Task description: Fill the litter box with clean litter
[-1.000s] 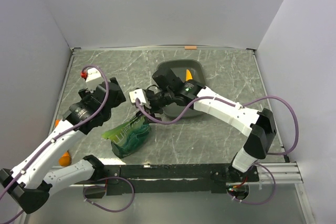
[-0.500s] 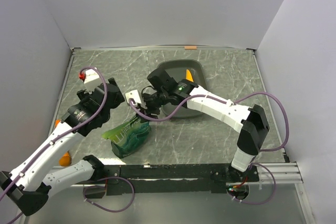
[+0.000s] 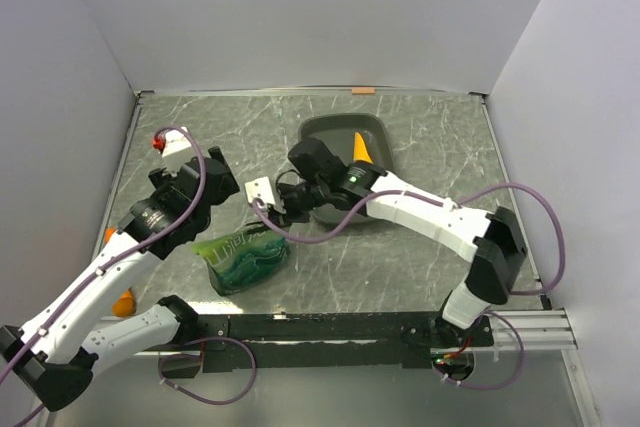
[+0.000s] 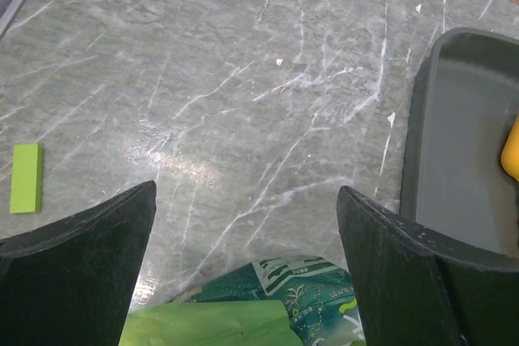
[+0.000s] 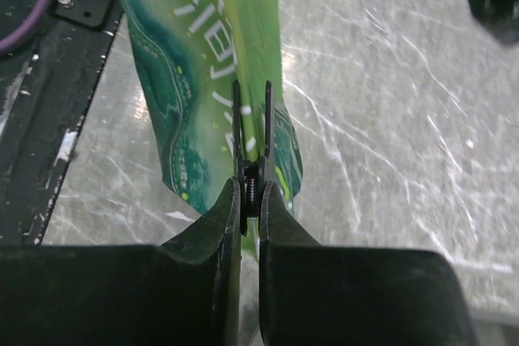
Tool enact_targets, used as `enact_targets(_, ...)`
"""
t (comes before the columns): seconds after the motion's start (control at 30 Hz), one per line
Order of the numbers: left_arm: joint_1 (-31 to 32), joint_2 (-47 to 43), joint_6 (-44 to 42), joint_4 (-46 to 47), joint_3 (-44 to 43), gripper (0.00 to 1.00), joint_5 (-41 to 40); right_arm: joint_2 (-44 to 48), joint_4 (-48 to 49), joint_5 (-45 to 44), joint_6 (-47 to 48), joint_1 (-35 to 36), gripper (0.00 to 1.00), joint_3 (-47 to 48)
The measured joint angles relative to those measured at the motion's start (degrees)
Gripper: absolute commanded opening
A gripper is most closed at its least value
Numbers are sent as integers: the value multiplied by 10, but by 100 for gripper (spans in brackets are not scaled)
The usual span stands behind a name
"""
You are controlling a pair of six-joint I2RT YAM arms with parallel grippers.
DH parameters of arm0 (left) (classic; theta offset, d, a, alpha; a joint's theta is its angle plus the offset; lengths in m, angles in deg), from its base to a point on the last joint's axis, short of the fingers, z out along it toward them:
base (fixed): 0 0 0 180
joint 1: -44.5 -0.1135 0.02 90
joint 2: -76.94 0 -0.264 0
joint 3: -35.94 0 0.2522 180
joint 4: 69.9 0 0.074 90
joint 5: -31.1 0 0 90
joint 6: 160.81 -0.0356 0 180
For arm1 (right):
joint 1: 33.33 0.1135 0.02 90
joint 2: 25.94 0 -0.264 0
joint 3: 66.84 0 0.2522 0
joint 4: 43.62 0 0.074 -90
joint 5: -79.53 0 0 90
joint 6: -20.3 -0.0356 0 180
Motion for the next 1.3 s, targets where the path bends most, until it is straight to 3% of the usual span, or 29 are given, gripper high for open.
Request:
enact_targets(0.4,0,-2,-66,52,21,97,52,233,101,-184,-90,-12,0,-180)
enact_targets(0.67,0,-9,-100,83,30,97,94,279,112,-392,-226,-45,0,-209)
enact_targets(0.97,0,10,-112,98,34,97,137,286,77,-533,-511,-271,0,-227)
enact_targets(1.3,-1,3,-137,131,51,97,202,232,82,-539,-704,-415,0,-345)
